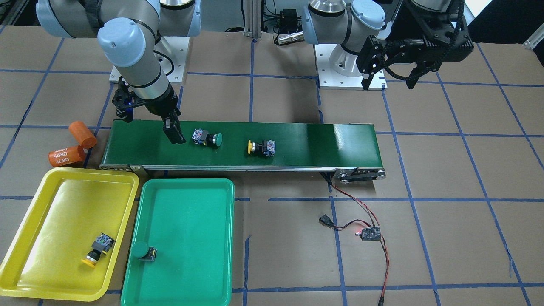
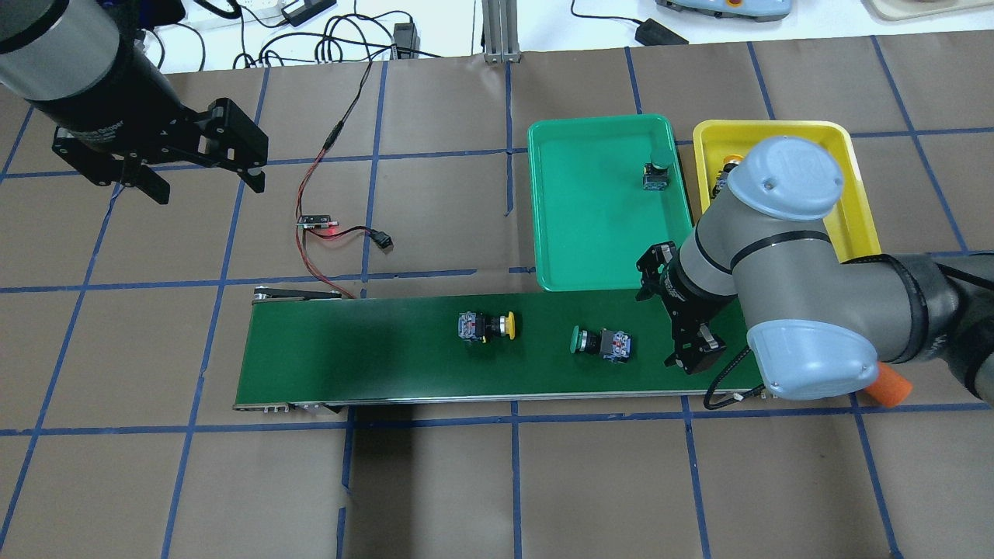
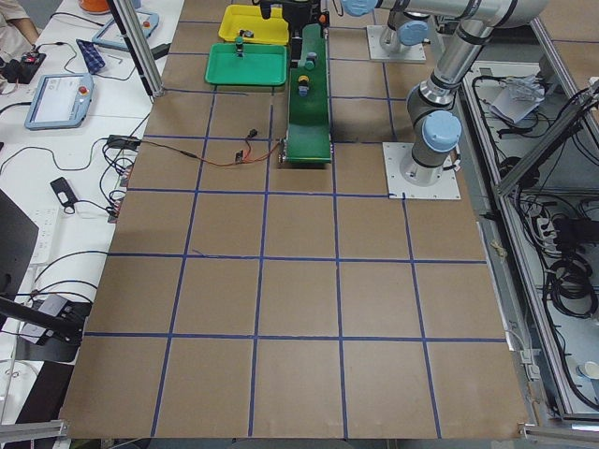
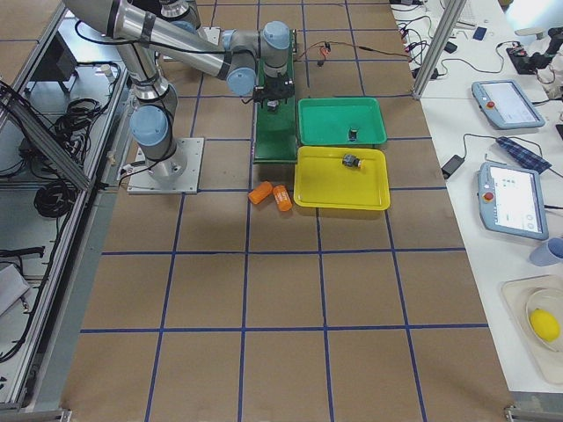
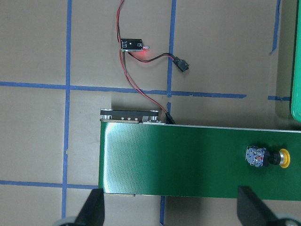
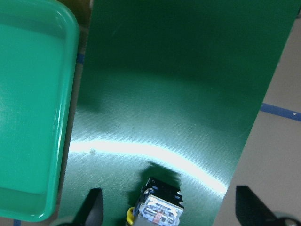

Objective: Sort buttons by color to trays
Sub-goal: 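Lift the green button into the green tray and open the right gripper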

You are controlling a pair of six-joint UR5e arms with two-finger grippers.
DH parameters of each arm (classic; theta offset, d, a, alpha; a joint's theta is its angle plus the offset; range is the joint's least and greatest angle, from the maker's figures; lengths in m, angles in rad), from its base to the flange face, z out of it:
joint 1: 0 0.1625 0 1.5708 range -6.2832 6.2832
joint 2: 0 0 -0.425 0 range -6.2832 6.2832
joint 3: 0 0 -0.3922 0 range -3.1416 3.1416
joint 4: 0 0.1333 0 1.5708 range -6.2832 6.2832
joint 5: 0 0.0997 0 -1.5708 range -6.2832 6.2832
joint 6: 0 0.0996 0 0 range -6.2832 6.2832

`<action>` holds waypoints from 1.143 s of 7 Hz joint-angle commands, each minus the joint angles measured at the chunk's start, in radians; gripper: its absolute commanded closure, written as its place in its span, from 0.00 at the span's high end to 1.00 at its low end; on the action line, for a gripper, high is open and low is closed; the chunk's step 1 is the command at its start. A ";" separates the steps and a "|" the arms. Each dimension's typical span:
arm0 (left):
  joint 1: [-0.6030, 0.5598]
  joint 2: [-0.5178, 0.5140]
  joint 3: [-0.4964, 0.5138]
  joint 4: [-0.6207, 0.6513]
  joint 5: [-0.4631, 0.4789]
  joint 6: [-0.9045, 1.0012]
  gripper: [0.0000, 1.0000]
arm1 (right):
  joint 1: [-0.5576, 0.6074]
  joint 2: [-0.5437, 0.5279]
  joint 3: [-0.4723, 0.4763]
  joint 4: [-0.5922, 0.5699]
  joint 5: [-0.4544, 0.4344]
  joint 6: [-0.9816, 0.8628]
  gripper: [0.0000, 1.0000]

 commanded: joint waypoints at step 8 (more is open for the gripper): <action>-0.004 0.005 -0.006 -0.001 -0.004 -0.002 1.00 | 0.003 0.118 -0.002 -0.044 -0.003 -0.005 0.59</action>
